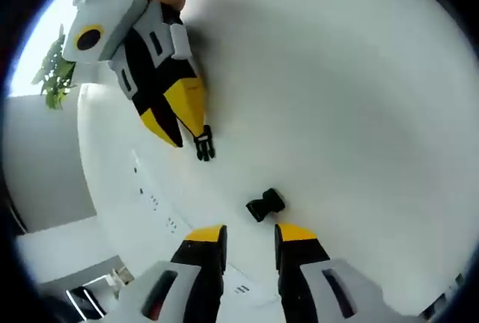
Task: Snap the two parts of the plastic buckle together until the buckle closes and remains connected.
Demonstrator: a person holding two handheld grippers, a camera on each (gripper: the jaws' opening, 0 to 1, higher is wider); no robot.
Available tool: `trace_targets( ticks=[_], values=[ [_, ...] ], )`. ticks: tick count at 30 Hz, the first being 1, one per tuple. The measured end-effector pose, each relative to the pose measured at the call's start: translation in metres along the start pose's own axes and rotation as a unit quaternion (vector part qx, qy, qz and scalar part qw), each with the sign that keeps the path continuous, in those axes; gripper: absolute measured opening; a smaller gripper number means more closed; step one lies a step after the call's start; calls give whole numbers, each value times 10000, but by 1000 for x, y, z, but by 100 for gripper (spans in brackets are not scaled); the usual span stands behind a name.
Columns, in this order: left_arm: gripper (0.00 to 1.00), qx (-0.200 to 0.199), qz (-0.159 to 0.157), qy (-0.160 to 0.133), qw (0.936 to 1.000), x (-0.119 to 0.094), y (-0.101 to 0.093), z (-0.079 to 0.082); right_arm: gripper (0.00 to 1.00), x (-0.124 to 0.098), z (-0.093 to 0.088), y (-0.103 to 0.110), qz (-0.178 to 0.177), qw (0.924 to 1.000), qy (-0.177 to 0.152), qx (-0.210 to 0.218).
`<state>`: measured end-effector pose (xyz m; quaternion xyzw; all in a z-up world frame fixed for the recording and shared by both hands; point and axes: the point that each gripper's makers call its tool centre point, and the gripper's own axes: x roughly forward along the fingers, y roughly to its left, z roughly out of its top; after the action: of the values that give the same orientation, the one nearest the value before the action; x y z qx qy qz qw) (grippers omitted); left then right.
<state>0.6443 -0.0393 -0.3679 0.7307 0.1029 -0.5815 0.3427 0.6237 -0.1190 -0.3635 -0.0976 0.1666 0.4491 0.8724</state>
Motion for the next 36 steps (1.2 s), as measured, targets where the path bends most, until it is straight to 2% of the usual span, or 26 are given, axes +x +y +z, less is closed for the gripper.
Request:
trace_targets(
  ticks=[4,8,19,23,25,26,33,35,36],
  values=[
    [24,93,-86,-43,9999,-2,-3,7,13,0,1,0,-4,10000,-26,14],
    [23,107,-88,39,9999,-2,0,6,13,0,1,0,-9,10000,-22,11],
    [23,-294,-170,-77,9994,-4,-6,14,13,1,1,1,8,10000,-33,13],
    [23,-145,-137,252,9995,-1,-6,2,13,0,1,2,20,10000,-46,14],
    [23,-258,-178,137,9994,1,-8,5,13,0,1,1,17,10000,-51,19],
    [23,-351,-163,-9,9993,0,-8,10,13,0,1,1,12,10000,-50,15],
    [23,-502,-181,-123,9985,-2,-6,18,13,1,1,3,32,10000,-42,5],
    [23,-832,-161,-247,9961,-2,-3,24,13,0,1,3,36,10000,-44,-2],
    [23,-758,-177,-248,9967,-3,-2,24,13,0,1,3,36,10000,-44,-3]
  ],
)
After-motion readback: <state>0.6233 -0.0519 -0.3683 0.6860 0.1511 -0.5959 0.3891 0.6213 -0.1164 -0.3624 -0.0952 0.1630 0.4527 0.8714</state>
